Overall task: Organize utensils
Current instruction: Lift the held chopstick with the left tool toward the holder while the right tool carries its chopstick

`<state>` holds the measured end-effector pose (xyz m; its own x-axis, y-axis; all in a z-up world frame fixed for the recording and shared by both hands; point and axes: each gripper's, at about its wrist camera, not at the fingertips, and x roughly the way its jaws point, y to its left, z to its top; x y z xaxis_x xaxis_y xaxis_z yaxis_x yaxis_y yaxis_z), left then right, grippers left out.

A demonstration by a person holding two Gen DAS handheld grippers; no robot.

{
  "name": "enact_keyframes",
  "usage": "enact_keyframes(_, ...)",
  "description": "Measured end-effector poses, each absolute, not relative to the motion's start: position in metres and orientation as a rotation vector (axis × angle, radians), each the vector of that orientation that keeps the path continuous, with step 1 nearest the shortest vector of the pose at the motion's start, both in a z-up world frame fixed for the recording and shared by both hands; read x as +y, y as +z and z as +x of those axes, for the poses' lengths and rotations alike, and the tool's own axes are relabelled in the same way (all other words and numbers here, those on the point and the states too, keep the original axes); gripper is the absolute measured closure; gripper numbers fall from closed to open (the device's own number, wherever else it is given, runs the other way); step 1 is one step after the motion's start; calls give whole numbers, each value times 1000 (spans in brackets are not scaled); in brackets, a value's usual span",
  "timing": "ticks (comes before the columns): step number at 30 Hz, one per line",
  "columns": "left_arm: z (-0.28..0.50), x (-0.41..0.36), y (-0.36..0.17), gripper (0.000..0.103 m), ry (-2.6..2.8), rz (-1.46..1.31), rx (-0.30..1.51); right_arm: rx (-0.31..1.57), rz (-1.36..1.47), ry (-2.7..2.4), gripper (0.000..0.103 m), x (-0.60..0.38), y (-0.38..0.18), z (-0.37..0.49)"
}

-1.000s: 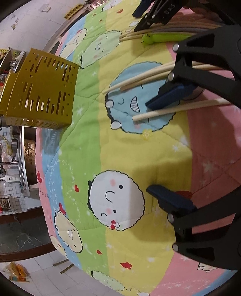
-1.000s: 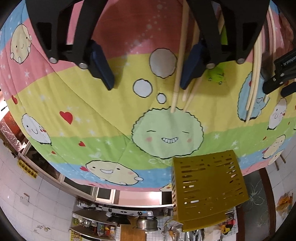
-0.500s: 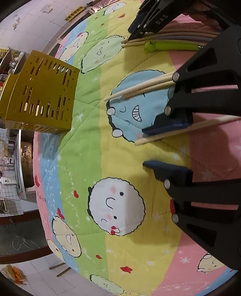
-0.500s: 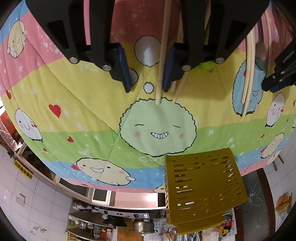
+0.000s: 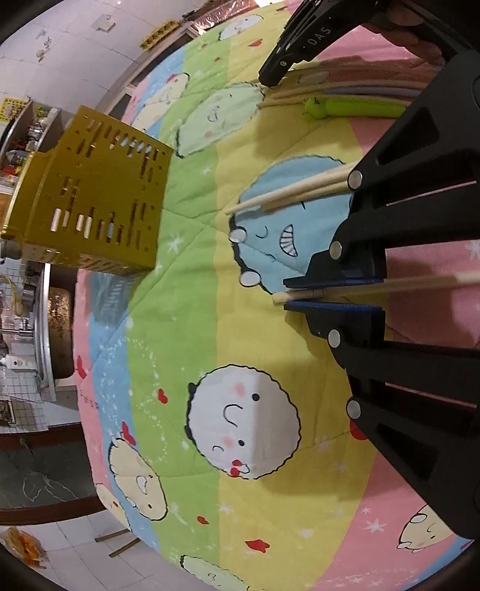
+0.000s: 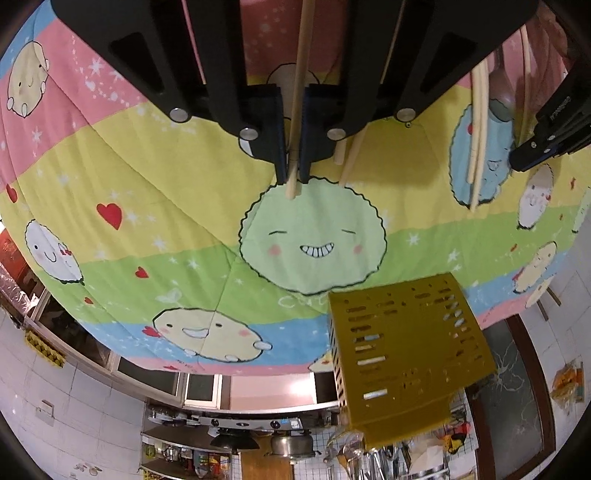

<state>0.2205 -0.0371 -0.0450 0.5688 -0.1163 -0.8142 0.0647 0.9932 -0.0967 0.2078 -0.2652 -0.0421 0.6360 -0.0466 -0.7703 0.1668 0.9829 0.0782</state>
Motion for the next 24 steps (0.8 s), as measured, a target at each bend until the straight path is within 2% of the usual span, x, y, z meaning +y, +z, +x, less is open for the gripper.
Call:
enact_keyframes(6, 212, -39, -21, 99, -145, -72, 874, 777, 156, -113, 96, -269, -13, 195)
enact_keyframes(18, 189, -35, 68, 99, -199, -123, 543, 498, 163, -95, 98, -279, 47, 176)
enact_keyframes(24, 194, -33, 77, 99, -221, -155, 530, 527, 156, -82, 98, -279, 44, 188)
